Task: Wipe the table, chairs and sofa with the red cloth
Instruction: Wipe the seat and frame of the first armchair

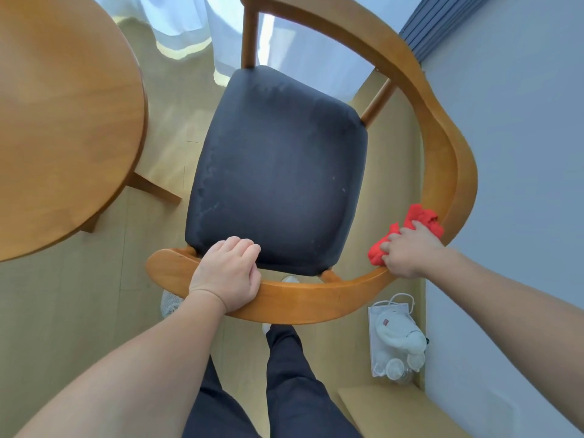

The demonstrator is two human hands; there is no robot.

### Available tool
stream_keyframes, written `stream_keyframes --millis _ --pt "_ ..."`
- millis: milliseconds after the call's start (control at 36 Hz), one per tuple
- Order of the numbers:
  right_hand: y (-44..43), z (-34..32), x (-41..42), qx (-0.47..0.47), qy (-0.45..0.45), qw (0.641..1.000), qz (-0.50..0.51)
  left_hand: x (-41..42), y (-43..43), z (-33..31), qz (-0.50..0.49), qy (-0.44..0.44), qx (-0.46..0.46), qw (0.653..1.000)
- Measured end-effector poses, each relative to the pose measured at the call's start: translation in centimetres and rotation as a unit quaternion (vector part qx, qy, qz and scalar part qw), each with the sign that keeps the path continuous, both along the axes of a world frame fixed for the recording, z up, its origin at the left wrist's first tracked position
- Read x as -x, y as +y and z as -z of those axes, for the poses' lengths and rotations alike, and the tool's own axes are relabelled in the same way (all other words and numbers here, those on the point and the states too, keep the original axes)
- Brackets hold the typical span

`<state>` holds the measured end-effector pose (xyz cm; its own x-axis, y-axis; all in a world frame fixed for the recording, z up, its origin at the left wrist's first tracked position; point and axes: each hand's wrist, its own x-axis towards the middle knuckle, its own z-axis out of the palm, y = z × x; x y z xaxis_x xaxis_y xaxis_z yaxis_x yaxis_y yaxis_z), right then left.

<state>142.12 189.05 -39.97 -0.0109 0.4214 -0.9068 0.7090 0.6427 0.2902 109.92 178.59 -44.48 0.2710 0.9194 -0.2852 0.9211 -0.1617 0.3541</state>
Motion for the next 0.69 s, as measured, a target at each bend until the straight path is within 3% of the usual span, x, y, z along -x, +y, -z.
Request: stream_keyframes --millis 194,500,694 --pt "-4.1 1.5 2.1 0.016 0.096 0.989 0.108 0.0 -0.2 0.3 0.004 0.007 -0.007 1.000" --pt "-7.2 1.7 3.6 -0.047 0.182 0.962 0.198 0.2 0.0 -0.3 -0.001 0.004 -0.008 1.000" --pt "-9.1 1.6 6.5 -0.086 0.223 0.934 0.266 1.2 0.5 -2.0 -0.036 -0.041 -0.015 0.998"
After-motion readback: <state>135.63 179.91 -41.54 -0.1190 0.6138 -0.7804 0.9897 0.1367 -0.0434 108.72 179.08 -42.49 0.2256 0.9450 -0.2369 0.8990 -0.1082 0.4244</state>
